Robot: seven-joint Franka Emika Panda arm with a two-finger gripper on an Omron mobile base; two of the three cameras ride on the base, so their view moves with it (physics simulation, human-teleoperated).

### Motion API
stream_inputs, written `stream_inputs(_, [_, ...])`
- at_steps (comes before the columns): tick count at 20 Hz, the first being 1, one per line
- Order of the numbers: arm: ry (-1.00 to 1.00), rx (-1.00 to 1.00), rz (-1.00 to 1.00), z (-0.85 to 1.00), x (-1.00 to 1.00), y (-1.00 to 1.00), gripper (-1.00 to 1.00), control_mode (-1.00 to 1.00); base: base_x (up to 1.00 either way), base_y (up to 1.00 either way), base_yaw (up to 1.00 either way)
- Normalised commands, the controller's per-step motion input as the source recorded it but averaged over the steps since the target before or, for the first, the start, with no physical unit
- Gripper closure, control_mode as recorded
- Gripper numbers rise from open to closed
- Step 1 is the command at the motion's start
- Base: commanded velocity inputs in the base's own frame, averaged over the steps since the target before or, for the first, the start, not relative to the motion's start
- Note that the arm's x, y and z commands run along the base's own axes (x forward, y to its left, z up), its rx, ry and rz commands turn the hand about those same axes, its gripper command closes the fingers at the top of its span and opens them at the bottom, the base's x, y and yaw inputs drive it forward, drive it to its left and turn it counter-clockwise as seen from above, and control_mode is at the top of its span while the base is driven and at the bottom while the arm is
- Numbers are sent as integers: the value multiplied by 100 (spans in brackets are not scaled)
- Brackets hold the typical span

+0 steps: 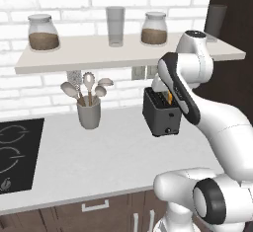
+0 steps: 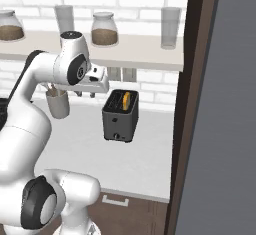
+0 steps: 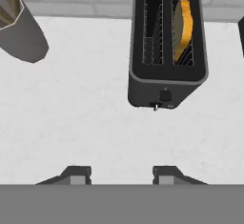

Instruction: Start the toaster. Once the lever pops up, take the bread to the plate on the dining counter.

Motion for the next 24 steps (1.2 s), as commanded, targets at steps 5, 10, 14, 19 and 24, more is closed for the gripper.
stream_inputs(5, [-11,0,0,-15,1,-3,-100,-100,0,0,0])
stream_inputs(10, [-28,0,0,-30,0,-3,-100,-100,0,0,0])
stream_inputs(14, [-32,0,0,-8,0,-14,-100,-100,0,0,0])
stream_inputs(19, [-11,0,0,-11,0,-42,-100,-100,0,0,0])
stream_inputs(24, [6,0,-4,-13,0,-52,-100,-100,0,0,0])
